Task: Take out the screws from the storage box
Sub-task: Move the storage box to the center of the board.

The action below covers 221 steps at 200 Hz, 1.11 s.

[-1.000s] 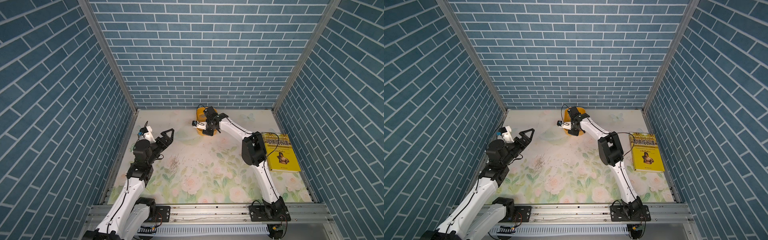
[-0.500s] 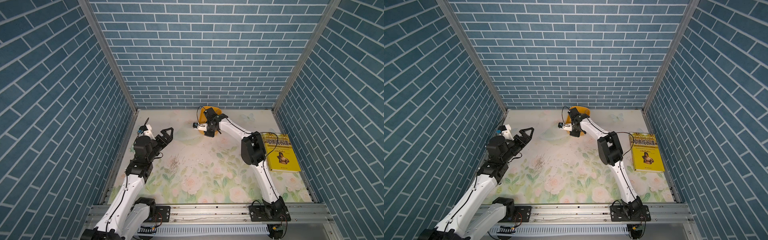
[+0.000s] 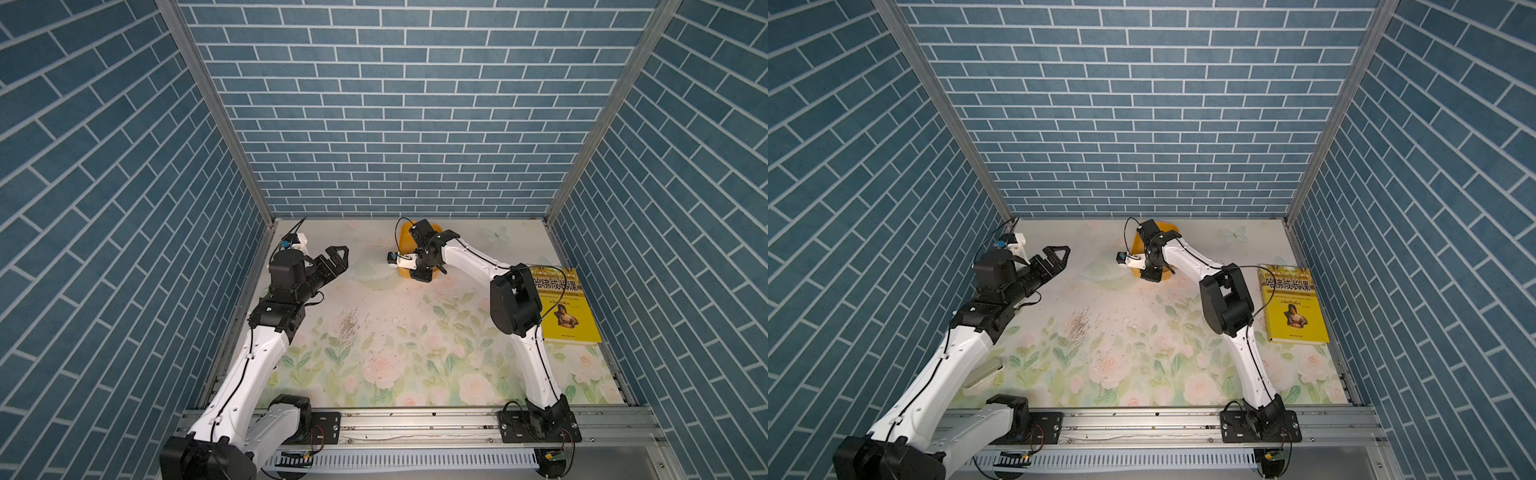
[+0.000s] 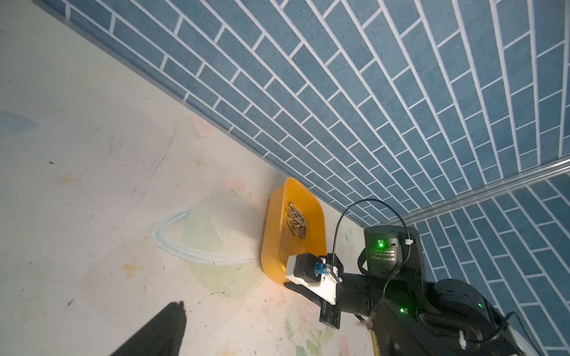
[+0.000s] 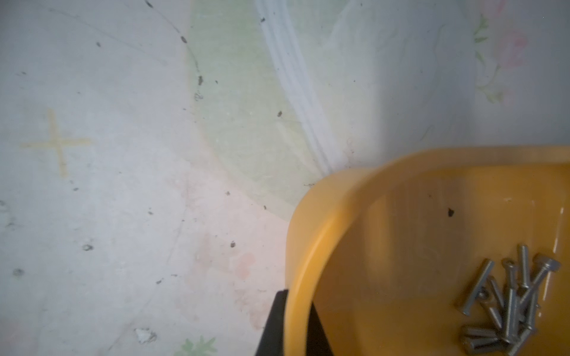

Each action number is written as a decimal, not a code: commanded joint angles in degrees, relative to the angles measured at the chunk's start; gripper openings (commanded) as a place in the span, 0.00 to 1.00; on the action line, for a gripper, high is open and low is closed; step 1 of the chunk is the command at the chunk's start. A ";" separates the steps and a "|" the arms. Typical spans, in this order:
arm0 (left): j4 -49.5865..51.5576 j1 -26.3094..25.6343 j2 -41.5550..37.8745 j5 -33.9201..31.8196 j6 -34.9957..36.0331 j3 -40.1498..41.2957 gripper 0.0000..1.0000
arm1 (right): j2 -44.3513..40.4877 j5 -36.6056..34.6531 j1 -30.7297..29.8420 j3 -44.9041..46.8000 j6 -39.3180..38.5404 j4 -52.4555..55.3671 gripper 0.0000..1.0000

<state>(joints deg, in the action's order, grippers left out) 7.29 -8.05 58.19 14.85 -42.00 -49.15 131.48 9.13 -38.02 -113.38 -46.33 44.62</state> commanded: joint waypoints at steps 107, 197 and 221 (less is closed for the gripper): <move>8.62 0.14 2.24 -3.53 10.53 -5.08 1.00 | -21.82 4.24 -15.93 21.33 10.00 -0.26 0.00; 8.56 0.15 3.47 -4.90 10.46 -4.64 1.00 | -27.87 0.66 -28.46 33.75 9.75 -2.21 0.00; 8.49 0.19 3.15 -5.24 10.53 -4.46 1.00 | -27.72 0.99 -29.40 35.87 10.40 -2.85 0.00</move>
<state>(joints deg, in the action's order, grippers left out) 15.62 -8.05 61.73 10.59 -32.32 -53.76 104.92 11.29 -66.87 -79.44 -37.28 42.89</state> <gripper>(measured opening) 1.000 0.082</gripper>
